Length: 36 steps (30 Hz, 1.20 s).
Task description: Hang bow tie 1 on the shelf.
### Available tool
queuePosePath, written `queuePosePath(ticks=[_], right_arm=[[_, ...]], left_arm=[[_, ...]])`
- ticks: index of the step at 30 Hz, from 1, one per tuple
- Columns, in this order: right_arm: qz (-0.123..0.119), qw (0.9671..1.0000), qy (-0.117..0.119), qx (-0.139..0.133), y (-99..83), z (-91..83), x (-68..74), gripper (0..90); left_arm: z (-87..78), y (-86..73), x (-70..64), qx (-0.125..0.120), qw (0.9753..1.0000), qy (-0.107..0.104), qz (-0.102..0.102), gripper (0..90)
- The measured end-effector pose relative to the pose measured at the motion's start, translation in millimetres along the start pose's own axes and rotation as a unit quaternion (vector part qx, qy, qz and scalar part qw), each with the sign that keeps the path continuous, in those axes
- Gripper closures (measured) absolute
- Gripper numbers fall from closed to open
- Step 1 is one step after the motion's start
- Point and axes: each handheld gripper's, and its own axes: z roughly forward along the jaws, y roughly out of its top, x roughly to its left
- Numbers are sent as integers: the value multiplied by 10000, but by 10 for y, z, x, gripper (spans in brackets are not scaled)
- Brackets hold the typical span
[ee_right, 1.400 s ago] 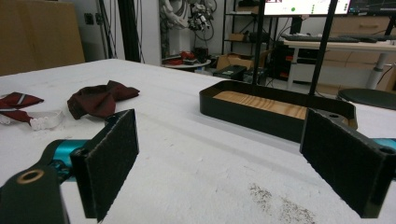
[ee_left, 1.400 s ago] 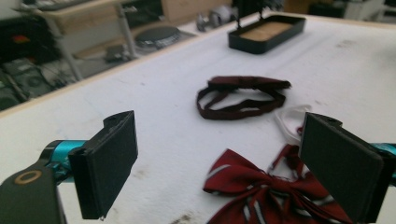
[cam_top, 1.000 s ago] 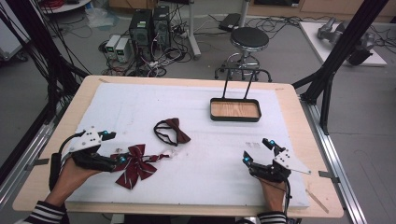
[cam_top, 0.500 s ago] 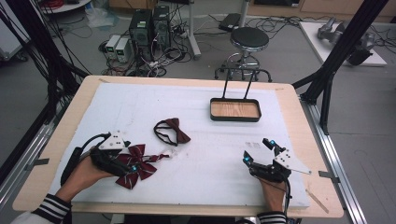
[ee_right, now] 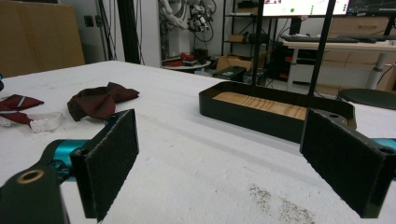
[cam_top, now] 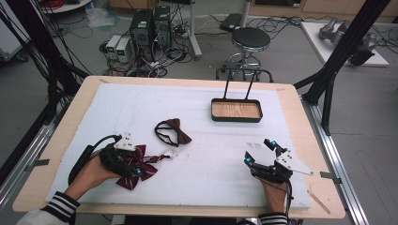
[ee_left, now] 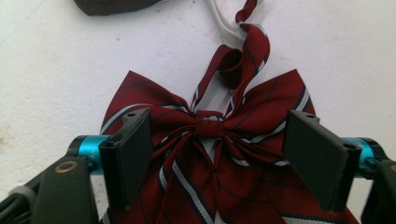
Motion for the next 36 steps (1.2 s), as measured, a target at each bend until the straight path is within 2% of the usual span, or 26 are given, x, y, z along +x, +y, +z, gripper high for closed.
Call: queuePosePath(ticks=[4, 6, 11, 18, 27, 28, 36], right_arm=[[-6, 10000, 5, -9, 0, 1, -3, 109], [-5, 10000, 8, -10, 0, 1, -4, 109], [-15, 10000, -2, -8, 0, 2, -3, 109], [-13, 10000, -2, -8, 1, 2, -2, 109], [3, 10000, 7, 12, 0, 0, 4, 109], [0, 10000, 9, 18, 0, -1, 4, 109], [3, 10000, 6, 2, 0, 1, 1, 109]], left_arm=[[19, 19, -1, 100, 9999, -3, -35, 318], [20, 37, 5, 209, 9998, 6, 18, 351], [58, 78, 35, 388, 9992, -119, -64, 381], [78, 114, 49, 589, 9981, -128, -85, 454], [102, 169, 51, 899, 9959, -114, -70, 580], [111, 181, 53, 983, 9951, -119, -84, 596], [118, 174, 52, 986, 9949, -119, -158, 663]])
